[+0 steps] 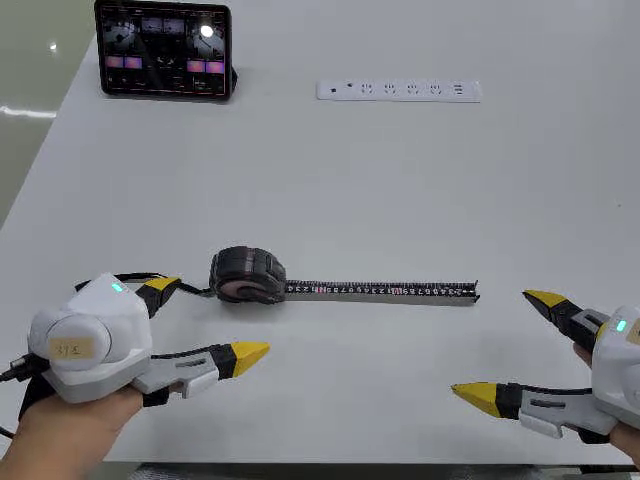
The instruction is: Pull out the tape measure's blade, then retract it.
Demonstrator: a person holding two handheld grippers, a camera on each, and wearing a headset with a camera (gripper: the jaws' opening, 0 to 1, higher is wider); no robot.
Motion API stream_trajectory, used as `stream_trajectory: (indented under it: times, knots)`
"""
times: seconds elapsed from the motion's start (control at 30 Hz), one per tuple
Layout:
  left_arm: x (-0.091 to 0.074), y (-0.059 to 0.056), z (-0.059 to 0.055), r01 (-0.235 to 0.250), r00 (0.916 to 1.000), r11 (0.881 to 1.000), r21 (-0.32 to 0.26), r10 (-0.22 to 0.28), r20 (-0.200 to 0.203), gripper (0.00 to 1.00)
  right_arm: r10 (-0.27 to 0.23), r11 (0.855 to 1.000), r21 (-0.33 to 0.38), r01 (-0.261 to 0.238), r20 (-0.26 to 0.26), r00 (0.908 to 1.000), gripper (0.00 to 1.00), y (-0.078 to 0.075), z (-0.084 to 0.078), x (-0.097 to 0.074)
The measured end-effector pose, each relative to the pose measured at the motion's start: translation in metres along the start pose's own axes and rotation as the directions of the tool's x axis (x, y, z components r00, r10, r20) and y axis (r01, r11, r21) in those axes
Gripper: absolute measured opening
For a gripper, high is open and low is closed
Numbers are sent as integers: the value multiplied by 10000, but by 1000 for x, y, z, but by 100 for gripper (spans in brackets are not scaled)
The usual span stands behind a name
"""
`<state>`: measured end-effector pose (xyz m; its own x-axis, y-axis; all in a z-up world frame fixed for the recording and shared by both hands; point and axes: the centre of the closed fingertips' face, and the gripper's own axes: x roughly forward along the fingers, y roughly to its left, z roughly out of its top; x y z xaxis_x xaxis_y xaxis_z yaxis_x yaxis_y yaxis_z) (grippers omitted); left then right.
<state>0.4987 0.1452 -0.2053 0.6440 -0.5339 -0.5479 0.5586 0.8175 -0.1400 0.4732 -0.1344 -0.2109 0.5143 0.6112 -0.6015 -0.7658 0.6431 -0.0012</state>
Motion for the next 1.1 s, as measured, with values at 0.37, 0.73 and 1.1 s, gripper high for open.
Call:
stream_trajectory:
  times: [0.37, 0.73, 1.1]
  knots:
    - [13, 1, 0, 79, 9999, 9983, -579, -74, 96, 85, -21, 10000, -35, 20, -224, 9997, 89, -11, -8, 1]
    - [25, -1, 2, 185, 9997, 9944, -1041, -165, 194, 84, -200, 9998, 33, 201, -306, 9993, 88, -28, -9, -1]
    - [31, -3, 9, 246, 9988, 9885, -1489, -179, 464, 83, -108, 9999, -21, 107, -488, 9988, 88, -32, -12, 0]
